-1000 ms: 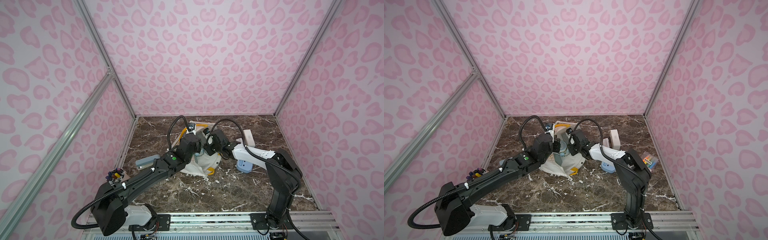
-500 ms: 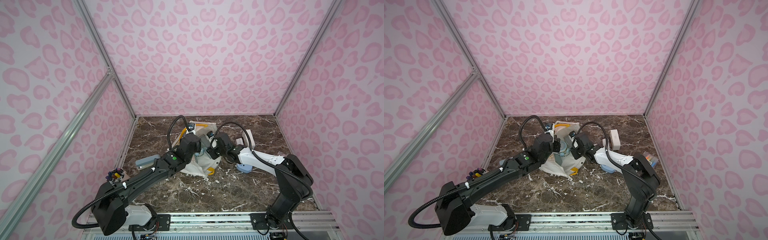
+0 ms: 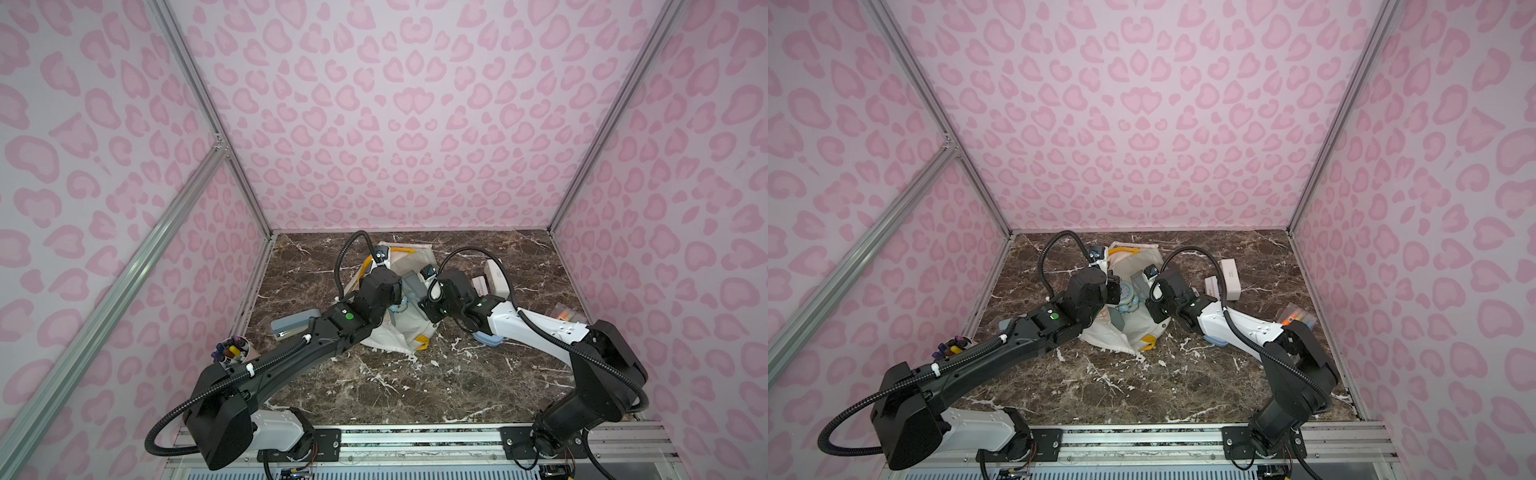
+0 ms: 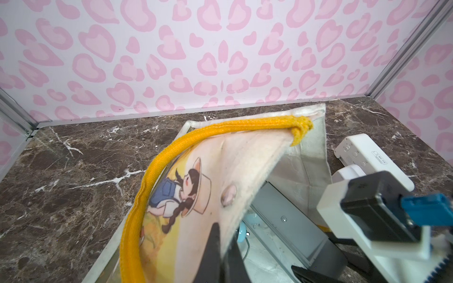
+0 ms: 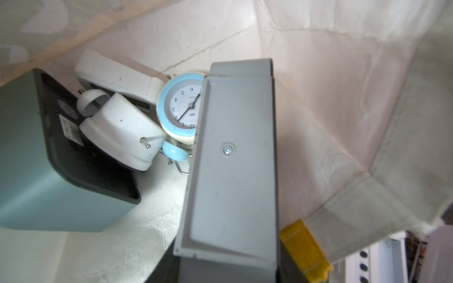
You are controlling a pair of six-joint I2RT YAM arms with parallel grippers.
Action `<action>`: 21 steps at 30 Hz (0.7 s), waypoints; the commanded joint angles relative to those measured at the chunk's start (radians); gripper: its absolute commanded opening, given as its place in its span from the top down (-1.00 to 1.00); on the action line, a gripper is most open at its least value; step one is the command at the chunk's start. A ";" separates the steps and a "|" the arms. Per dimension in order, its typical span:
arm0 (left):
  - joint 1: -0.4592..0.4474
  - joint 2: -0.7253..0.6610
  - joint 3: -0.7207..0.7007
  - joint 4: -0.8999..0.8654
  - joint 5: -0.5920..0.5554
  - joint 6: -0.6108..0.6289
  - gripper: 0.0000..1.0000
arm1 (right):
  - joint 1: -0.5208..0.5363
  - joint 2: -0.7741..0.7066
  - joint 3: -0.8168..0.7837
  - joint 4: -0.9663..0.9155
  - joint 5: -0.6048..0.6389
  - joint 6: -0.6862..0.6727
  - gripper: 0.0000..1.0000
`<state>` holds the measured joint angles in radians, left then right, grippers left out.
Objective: Take the alarm clock out of the canvas bag
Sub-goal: Pick up the alarm from the canvas bag.
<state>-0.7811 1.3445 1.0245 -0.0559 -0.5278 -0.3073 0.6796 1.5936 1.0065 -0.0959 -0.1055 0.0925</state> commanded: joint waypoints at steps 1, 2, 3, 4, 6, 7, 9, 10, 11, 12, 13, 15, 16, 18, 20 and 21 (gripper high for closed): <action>0.002 0.002 0.006 -0.010 -0.021 -0.007 0.93 | 0.001 -0.022 -0.015 0.049 0.005 0.006 0.35; 0.002 0.001 0.006 -0.011 -0.023 -0.007 0.93 | 0.000 -0.031 -0.021 0.049 0.008 0.006 0.35; 0.003 0.001 0.006 -0.010 -0.023 -0.008 0.93 | 0.001 -0.040 -0.029 0.052 0.010 0.008 0.35; 0.003 0.000 0.004 -0.010 -0.025 -0.008 0.93 | 0.001 -0.052 -0.038 0.056 0.012 0.009 0.35; 0.003 -0.001 0.002 -0.013 -0.028 -0.008 0.93 | 0.001 -0.073 -0.051 0.059 0.015 0.010 0.35; 0.003 -0.001 0.003 -0.013 -0.030 -0.010 0.93 | -0.001 -0.084 -0.059 0.059 0.016 0.012 0.35; 0.003 -0.001 0.003 -0.015 -0.032 -0.010 0.93 | -0.001 -0.104 -0.071 0.059 0.015 0.012 0.35; 0.003 -0.001 0.003 -0.018 -0.034 -0.011 0.93 | -0.001 -0.116 -0.081 0.061 0.013 0.012 0.35; 0.003 -0.002 0.002 -0.018 -0.034 -0.010 0.93 | -0.002 -0.127 -0.091 0.063 0.014 0.012 0.35; 0.002 -0.002 0.002 -0.019 -0.035 -0.011 0.93 | -0.003 -0.139 -0.100 0.067 0.015 0.012 0.35; 0.002 -0.002 0.001 -0.018 -0.038 -0.010 0.93 | -0.005 -0.152 -0.110 0.069 0.015 0.013 0.35; 0.003 -0.004 0.000 -0.019 -0.041 -0.010 0.93 | -0.011 -0.175 -0.129 0.077 0.012 0.015 0.35; 0.002 -0.004 0.001 -0.022 -0.044 -0.010 0.93 | -0.014 -0.188 -0.139 0.081 0.008 0.016 0.35; 0.003 -0.004 0.000 -0.024 -0.046 -0.012 0.94 | -0.022 -0.210 -0.156 0.087 -0.001 0.016 0.35; 0.003 -0.004 0.000 -0.025 -0.043 -0.015 0.93 | -0.027 -0.230 -0.171 0.093 -0.005 0.013 0.35; 0.003 -0.005 0.000 -0.026 -0.043 -0.018 0.93 | -0.029 -0.239 -0.180 0.094 -0.005 0.013 0.35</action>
<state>-0.7807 1.3441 1.0245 -0.0578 -0.5499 -0.3130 0.6537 1.3705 0.8417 -0.0696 -0.1047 0.1028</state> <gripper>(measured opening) 0.060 0.427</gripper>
